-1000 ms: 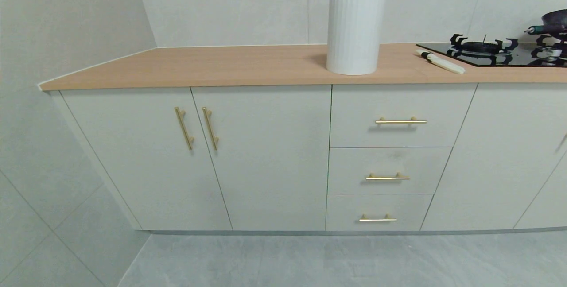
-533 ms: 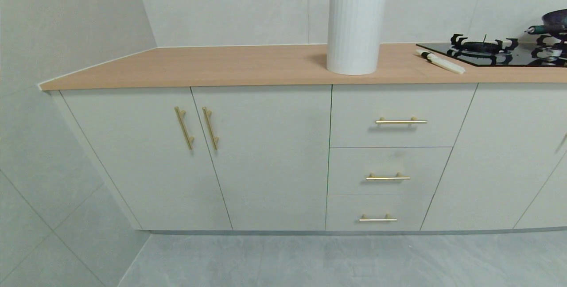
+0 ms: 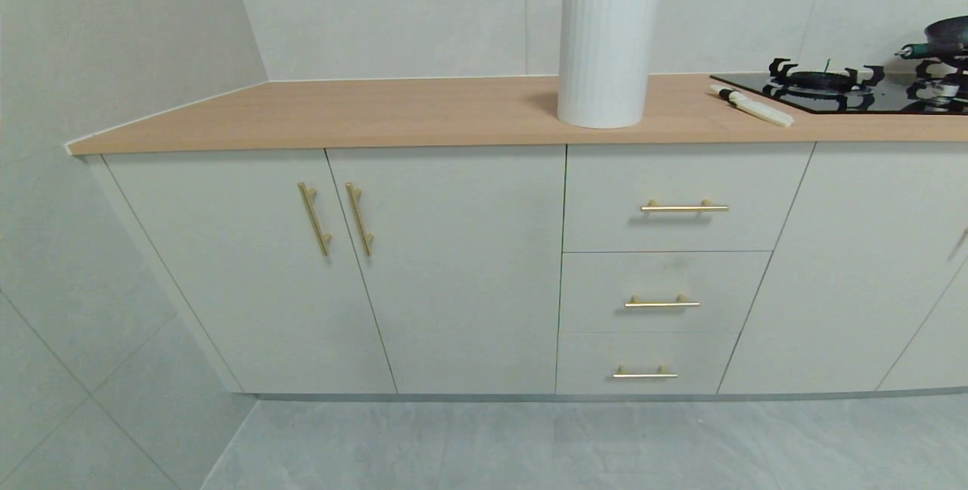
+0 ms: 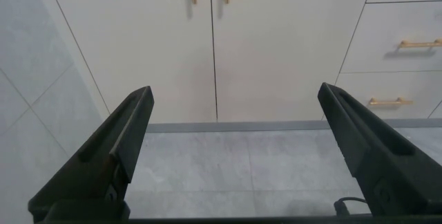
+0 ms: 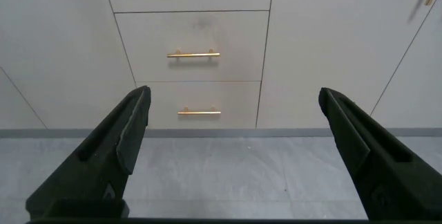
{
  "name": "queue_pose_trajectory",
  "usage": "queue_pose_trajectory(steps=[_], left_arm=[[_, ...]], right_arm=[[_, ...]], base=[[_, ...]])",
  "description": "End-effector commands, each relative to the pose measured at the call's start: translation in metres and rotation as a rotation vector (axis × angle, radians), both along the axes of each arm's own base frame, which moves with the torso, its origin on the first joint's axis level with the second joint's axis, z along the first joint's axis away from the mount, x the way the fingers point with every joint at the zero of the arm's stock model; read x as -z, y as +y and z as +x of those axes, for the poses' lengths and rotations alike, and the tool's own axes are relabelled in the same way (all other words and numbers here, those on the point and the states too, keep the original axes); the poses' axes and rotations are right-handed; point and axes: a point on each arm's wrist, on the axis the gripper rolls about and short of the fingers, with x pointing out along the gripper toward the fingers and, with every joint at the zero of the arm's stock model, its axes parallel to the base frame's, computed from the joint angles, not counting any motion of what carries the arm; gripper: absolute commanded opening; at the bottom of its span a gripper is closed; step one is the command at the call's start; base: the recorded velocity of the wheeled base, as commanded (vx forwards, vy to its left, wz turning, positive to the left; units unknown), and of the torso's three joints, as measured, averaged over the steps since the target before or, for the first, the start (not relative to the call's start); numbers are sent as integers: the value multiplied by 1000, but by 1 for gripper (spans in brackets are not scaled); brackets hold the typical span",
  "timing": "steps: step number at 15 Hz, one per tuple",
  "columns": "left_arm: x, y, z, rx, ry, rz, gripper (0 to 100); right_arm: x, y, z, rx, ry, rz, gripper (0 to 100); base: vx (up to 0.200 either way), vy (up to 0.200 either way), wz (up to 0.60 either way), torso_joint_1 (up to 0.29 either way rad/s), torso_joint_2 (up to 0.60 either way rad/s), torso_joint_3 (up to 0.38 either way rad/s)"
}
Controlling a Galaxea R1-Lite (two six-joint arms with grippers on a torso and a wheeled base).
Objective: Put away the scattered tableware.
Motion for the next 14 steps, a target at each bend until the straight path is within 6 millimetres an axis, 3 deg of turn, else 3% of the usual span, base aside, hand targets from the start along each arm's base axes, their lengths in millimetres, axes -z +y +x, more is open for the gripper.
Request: queue_pose_trajectory(steps=[1,2,14], left_arm=[[0,0,0,0,-1,1,100],[0,0,0,0,-1,1,100],[0,0,0,0,0,1,100]], right_arm=[[1,0,0,0,7,-1,100],[1,0,0,-1,7,-1,100],[1,0,0,0,7,1,100]], base=[[0,0,0,0,0,0],[0,0,0,0,0,0],[200,0,0,3,2,3]])
